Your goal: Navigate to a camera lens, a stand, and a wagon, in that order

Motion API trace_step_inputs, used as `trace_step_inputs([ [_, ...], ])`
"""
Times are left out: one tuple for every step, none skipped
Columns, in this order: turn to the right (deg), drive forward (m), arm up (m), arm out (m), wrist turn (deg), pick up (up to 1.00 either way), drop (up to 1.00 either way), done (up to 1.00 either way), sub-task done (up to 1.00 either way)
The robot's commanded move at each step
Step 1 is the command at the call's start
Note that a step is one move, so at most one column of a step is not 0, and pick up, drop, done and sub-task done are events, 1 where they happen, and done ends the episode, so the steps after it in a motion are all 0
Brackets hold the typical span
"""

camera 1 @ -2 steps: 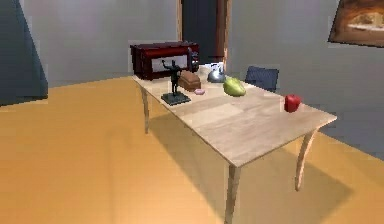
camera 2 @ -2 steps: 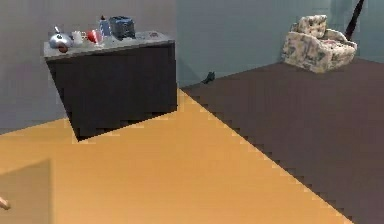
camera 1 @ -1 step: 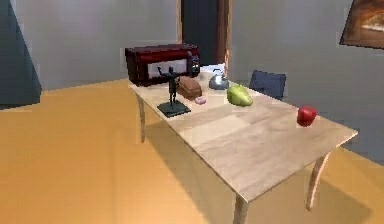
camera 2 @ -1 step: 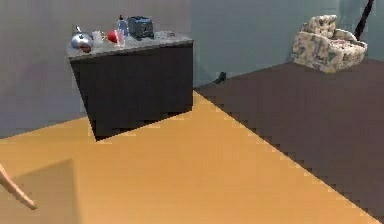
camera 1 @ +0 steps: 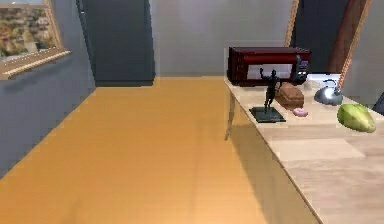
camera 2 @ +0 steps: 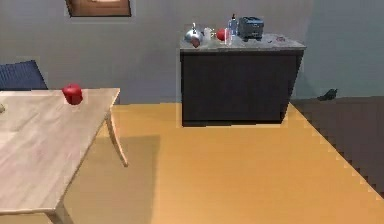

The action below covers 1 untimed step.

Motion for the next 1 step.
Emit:
trace_step_inputs([
  [0.0, 1.0, 0.0, 0.0, 0.0, 0.0, 0.0, 0.0, 0.0],
])
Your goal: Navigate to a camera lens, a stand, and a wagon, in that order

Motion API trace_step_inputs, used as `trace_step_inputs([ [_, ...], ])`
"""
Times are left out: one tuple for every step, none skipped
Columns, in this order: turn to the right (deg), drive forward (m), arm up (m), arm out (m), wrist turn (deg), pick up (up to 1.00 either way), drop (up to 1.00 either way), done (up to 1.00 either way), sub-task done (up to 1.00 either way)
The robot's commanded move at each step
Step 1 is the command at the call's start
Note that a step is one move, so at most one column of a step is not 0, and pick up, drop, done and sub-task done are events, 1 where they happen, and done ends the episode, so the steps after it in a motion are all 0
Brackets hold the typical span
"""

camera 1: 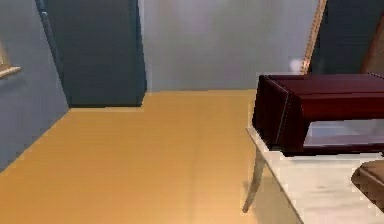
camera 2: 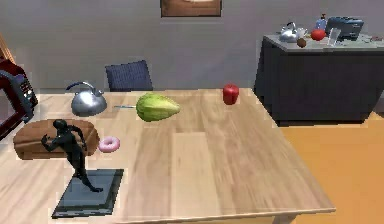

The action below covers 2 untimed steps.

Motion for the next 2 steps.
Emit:
trace_step_inputs([
  [-3.0, 0.0, 0.0, 0.0, 0.0, 0.0, 0.0, 0.0, 0.0],
  [0.0, 1.0, 0.0, 0.0, 0.0, 0.0, 0.0, 0.0, 0.0],
])
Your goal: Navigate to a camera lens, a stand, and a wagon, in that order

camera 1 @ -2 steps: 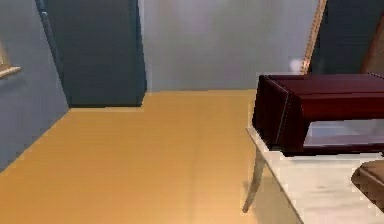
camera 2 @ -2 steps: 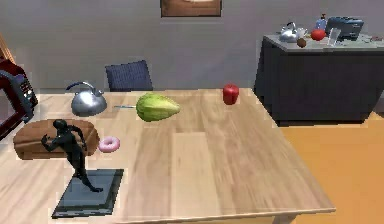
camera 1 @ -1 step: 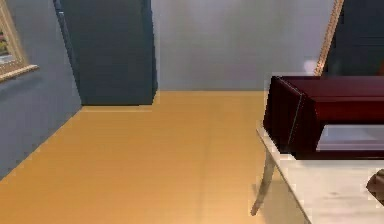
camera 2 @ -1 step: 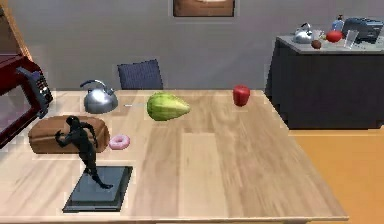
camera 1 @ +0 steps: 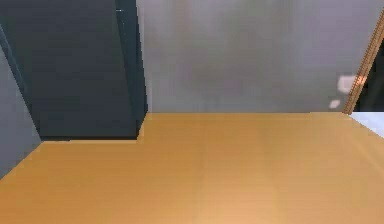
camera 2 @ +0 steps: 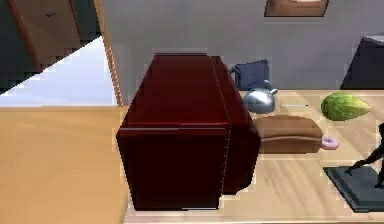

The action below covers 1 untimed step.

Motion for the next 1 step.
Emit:
trace_step_inputs([
  [0.0, 0.3, 0.0, 0.0, 0.0, 0.0, 0.0, 0.0, 0.0],
])
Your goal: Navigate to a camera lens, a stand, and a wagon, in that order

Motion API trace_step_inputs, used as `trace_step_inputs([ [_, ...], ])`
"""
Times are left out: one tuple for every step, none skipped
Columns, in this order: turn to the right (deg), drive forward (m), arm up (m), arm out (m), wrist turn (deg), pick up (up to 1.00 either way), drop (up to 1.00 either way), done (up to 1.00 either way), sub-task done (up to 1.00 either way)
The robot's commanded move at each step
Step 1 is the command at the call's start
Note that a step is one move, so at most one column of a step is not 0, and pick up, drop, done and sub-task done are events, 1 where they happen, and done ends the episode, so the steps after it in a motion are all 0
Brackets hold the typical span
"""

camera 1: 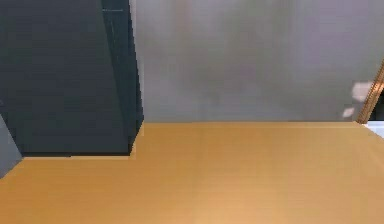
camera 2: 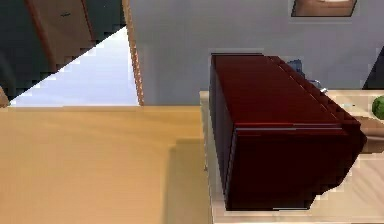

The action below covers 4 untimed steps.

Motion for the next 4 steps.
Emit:
trace_step_inputs([
  [39.0, 0.0, 0.0, 0.0, 0.0, 0.0, 0.0, 0.0, 0.0],
  [0.0, 0.35, 0.0, 0.0, 0.0, 0.0, 0.0, 0.0, 0.0],
  [27.0, 0.0, 0.0, 0.0, 0.0, 0.0, 0.0, 0.0, 0.0],
  [0.0, 1.0, 0.0, 0.0, 0.0, 0.0, 0.0, 0.0, 0.0],
])
